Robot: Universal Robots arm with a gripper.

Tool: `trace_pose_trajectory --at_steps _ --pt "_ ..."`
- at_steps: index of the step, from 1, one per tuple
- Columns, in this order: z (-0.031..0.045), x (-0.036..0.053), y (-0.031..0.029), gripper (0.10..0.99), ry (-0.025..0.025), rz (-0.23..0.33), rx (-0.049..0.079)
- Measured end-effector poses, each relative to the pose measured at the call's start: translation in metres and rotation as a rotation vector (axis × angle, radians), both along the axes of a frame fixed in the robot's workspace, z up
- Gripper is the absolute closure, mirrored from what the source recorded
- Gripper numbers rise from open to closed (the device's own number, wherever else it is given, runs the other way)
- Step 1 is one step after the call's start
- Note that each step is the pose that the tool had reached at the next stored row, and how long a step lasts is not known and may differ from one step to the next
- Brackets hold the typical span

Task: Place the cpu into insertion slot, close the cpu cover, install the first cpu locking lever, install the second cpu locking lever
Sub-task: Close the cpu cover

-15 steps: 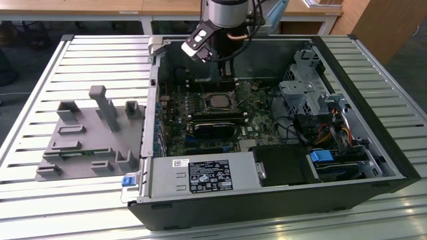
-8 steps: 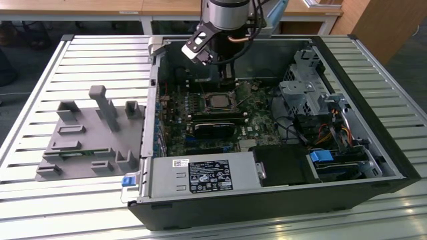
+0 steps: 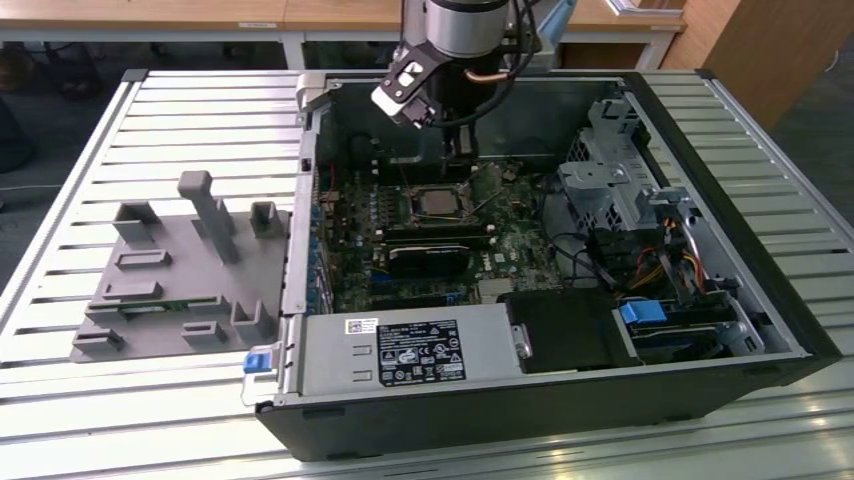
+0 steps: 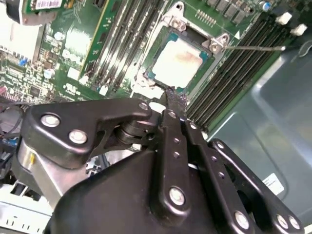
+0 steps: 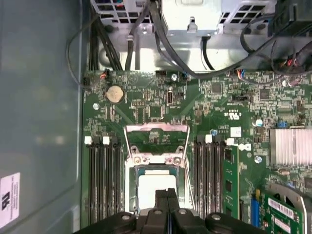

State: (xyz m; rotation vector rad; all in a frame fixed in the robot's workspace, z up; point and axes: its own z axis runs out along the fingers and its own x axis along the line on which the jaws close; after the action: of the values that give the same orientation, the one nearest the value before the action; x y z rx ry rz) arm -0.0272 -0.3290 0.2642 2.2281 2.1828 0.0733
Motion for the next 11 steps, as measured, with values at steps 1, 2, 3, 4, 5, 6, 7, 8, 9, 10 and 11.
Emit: trace_pose_trajectory --at_steps 1,2,3,4,5,6,7,8,9,10,11 --pt "0.0000 0.0097 0.0000 0.980 0.0017 0.003 0.000" --pt "-0.0003 0.0201 -0.0001 0.980 0.0027 0.014 0.000" --pt "-0.0004 0.0217 -0.0001 0.980 0.0029 0.021 0.000" --pt "-0.0005 0.0229 0.0000 0.980 0.0030 0.029 0.001" --pt "-0.0007 0.0237 0.0000 0.980 0.0029 0.038 0.001" --pt "-0.0010 0.0241 0.0000 0.980 0.0028 0.050 0.002" --pt "-0.0012 0.0245 0.0000 0.980 0.0028 0.062 0.002" --pt "-0.0015 0.0261 0.0000 0.980 0.0034 0.067 0.002" --pt "-0.0018 0.0288 0.0001 0.980 0.0057 0.068 0.002" --pt "-0.0020 0.0317 0.0003 0.980 0.0084 0.068 0.002" --pt "-0.0022 0.0342 0.0007 0.980 0.0104 0.068 0.002"
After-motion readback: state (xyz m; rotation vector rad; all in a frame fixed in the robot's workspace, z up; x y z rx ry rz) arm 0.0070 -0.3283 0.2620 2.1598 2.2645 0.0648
